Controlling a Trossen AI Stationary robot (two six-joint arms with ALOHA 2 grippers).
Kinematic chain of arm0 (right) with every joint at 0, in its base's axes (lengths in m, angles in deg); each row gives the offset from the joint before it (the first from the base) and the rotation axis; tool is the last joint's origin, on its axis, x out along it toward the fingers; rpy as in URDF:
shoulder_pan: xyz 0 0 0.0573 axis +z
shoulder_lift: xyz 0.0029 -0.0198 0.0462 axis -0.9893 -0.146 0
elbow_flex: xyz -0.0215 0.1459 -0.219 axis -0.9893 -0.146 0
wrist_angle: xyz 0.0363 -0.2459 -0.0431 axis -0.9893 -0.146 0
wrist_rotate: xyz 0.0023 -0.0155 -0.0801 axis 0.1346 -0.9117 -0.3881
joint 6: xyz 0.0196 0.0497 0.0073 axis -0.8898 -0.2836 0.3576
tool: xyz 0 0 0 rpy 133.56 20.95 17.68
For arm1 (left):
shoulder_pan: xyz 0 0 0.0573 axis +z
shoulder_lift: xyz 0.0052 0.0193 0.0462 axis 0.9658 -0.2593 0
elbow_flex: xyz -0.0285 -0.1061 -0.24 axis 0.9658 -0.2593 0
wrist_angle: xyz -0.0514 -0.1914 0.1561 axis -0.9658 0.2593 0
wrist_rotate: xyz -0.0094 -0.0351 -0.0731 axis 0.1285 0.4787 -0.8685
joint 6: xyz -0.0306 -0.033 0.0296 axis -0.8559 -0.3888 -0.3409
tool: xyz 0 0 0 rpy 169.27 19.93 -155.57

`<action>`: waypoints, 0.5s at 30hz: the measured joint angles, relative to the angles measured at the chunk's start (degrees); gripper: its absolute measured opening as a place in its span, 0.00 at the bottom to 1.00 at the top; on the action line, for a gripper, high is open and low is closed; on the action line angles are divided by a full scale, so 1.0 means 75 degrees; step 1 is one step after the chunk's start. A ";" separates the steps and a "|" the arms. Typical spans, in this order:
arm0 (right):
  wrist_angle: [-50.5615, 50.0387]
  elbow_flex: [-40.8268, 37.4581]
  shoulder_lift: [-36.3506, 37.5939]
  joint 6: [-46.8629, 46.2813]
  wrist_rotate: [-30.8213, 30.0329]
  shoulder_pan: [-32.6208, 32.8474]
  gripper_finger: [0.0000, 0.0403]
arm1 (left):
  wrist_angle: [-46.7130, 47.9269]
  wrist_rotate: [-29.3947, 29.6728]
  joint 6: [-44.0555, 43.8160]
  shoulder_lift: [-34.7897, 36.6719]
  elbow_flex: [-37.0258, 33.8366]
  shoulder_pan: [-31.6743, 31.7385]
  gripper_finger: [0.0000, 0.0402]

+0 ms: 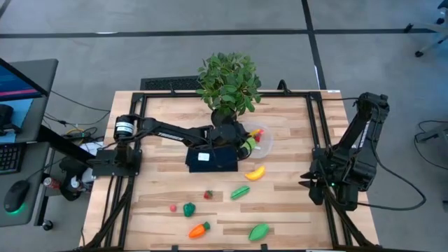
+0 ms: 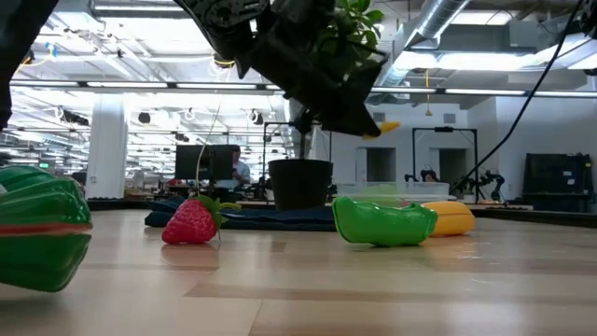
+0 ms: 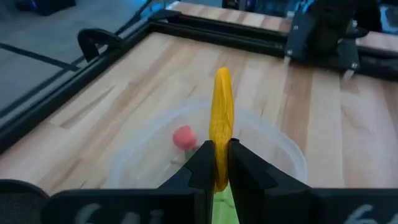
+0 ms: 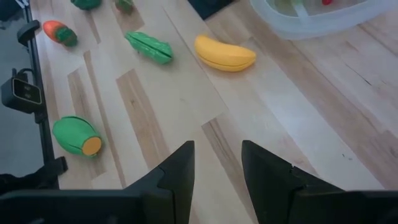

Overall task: Pick and placing Produce into tupperware
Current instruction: Put the yellow corn into the transparent container

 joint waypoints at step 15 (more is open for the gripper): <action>-0.0210 0.0003 0.0003 0.0003 -0.0201 0.0000 0.31 | -0.0054 -0.0172 -0.0501 -0.0529 0.0003 -0.0031 0.07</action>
